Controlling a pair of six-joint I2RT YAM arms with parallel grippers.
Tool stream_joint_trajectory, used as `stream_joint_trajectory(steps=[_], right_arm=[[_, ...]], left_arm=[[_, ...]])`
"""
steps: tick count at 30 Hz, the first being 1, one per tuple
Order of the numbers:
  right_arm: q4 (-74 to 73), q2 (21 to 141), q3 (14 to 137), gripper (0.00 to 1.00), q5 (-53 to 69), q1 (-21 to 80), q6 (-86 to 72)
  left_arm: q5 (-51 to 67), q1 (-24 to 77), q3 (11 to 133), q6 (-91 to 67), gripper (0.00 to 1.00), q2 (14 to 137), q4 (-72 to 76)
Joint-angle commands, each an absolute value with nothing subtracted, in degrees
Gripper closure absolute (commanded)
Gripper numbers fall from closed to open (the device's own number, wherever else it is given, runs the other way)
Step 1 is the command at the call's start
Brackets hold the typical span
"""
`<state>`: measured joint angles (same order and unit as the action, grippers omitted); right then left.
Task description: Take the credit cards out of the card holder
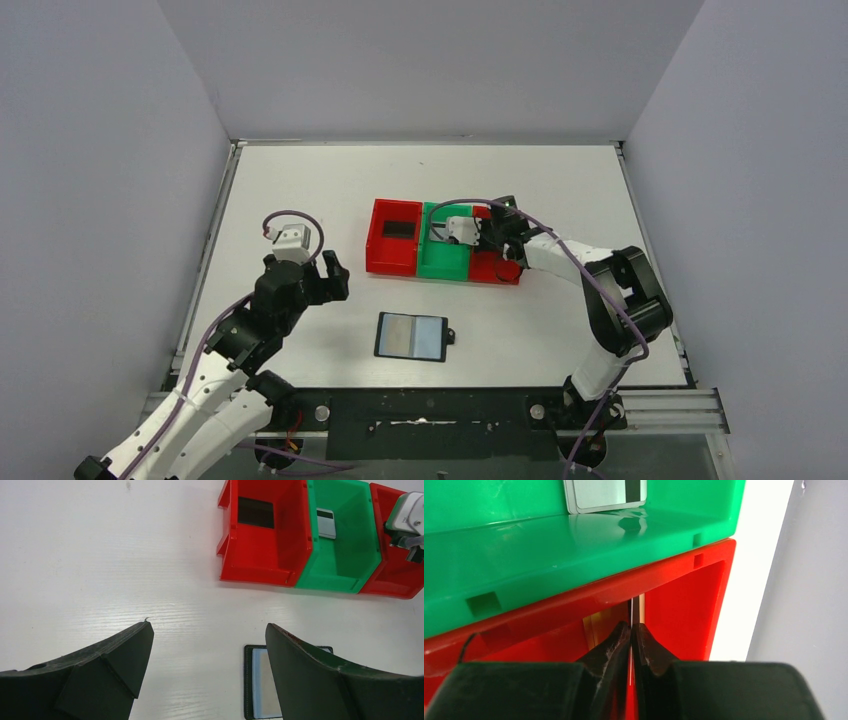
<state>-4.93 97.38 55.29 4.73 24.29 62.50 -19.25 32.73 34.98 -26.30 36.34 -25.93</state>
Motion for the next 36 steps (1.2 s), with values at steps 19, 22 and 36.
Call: stream_joint_trajectory(steps=[19, 22, 36], right_arm=[[-4.5, 93.7, 55.9, 0.69, 5.6, 23.0, 58.0], [-3.3, 91.7, 56.3, 0.68, 5.6, 22.9, 54.4], [-2.6, 67.6, 50.2, 0.41, -20.2, 38.6, -17.3]], left_arm=[[-17.5, 32.4, 35.2, -25.1, 0.16, 37.3, -22.6], [-17.5, 32.4, 35.2, -25.1, 0.16, 37.4, -22.6], [-20.5, 32.3, 35.5, -25.8, 0.16, 35.8, -23.5]])
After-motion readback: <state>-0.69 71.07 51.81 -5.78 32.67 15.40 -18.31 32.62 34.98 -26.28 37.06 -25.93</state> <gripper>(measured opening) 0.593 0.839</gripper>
